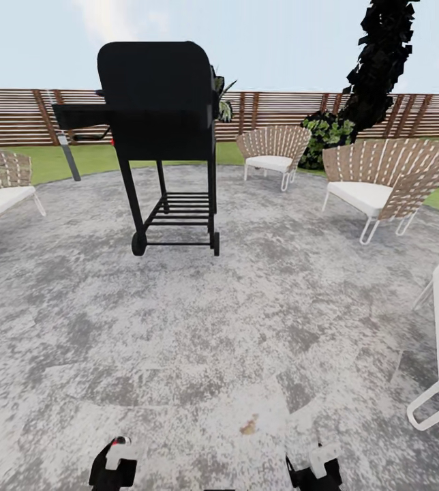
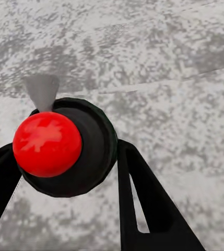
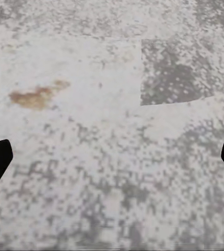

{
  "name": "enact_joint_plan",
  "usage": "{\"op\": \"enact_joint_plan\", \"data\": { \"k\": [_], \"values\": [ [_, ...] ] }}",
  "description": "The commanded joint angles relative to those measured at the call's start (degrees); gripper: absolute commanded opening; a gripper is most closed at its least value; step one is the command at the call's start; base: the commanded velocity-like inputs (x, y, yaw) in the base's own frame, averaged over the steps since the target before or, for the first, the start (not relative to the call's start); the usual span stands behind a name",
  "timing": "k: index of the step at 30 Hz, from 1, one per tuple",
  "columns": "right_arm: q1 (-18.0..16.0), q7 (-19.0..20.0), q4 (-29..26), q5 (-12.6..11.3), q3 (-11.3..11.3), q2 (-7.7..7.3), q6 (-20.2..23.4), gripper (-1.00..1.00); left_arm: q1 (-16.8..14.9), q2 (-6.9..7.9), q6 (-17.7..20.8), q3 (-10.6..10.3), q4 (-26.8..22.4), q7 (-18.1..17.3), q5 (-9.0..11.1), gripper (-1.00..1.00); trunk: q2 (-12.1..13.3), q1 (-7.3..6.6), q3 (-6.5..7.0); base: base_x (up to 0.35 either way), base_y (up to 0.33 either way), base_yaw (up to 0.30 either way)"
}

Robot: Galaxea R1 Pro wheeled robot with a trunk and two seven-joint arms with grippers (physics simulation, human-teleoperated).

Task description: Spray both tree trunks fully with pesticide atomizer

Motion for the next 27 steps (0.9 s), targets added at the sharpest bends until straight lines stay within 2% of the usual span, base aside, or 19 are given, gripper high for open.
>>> {"op": "enact_joint_plan", "data": {
  "k": [1,3,7,18,19,27],
  "values": [
    [0.04,0.01,0.62,-0.01,-0.04,0.00,-1.56,1.00,0.17,0.04,-0.54,0.03,-0.07,0.01,0.00,-1.00,0.00,0.00,0.10,0.000,0.000,-0.063],
    [0.08,-0.17,1.25,-0.07,-0.19,0.00,-4.11,1.00,0.36,0.02,-1.14,0.03,-0.22,0.15,-0.01,-1.00,0.00,0.00,0.25,0.000,0.000,-0.033],
    [0.10,-0.31,1.49,-0.16,-0.33,0.00,-5.25,1.00,0.43,-0.02,-1.47,0.02,-0.58,0.27,-0.02,-1.00,0.03,-0.05,0.86,0.000,0.000,-0.008],
    [0.11,-0.40,2.08,-0.44,-0.39,0.08,-5.43,1.00,0.57,0.23,-1.39,0.02,0.11,0.49,-0.25,-1.00,0.17,-0.34,3.32,0.000,0.000,0.000],
    [0.11,-0.42,2.07,-0.44,-0.44,0.09,-5.49,1.00,1.21,0.29,-1.51,0.02,2.79,0.64,-0.09,-1.00,0.19,-0.36,3.54,0.000,0.000,0.000],
    [0.11,-0.42,4.00,-0.44,-0.48,0.00,-5.52,1.00,1.33,0.16,-1.52,-0.07,3.16,0.66,0.05,-1.00,0.29,-0.57,5.31,0.000,0.000,0.000]
  ]
}}
